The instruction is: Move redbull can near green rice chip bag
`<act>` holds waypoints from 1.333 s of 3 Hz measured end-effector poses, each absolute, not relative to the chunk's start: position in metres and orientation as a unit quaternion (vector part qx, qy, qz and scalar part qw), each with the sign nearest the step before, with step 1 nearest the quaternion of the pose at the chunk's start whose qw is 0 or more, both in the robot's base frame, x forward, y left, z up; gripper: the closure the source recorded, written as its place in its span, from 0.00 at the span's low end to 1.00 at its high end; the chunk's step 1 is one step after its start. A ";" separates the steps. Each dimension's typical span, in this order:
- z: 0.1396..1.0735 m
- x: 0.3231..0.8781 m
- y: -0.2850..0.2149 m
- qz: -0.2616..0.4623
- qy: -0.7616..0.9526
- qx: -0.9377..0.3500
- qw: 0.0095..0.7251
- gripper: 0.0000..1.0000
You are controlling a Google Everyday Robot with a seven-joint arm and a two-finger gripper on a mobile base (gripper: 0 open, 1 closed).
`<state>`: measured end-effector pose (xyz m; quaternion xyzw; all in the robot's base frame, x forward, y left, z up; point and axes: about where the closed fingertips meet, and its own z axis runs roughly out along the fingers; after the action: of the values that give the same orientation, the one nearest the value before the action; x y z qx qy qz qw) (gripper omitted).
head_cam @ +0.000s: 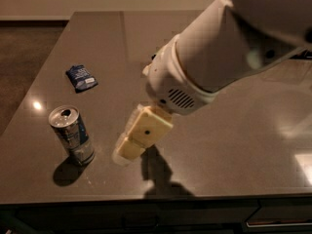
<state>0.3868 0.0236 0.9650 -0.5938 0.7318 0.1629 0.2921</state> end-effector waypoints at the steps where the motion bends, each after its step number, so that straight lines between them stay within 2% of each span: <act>1: 0.961 0.382 0.070 0.187 0.719 -0.598 0.302 0.00; 2: 0.955 0.376 0.112 0.213 0.705 -0.600 0.312 0.00; 4: 0.928 0.391 0.144 0.223 0.710 -0.590 0.312 0.00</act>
Offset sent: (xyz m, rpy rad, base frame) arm -0.0103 0.1314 -0.0289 0.1706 0.0518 0.0885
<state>0.3913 0.1441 0.9279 -0.5905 0.7102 0.2230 0.3117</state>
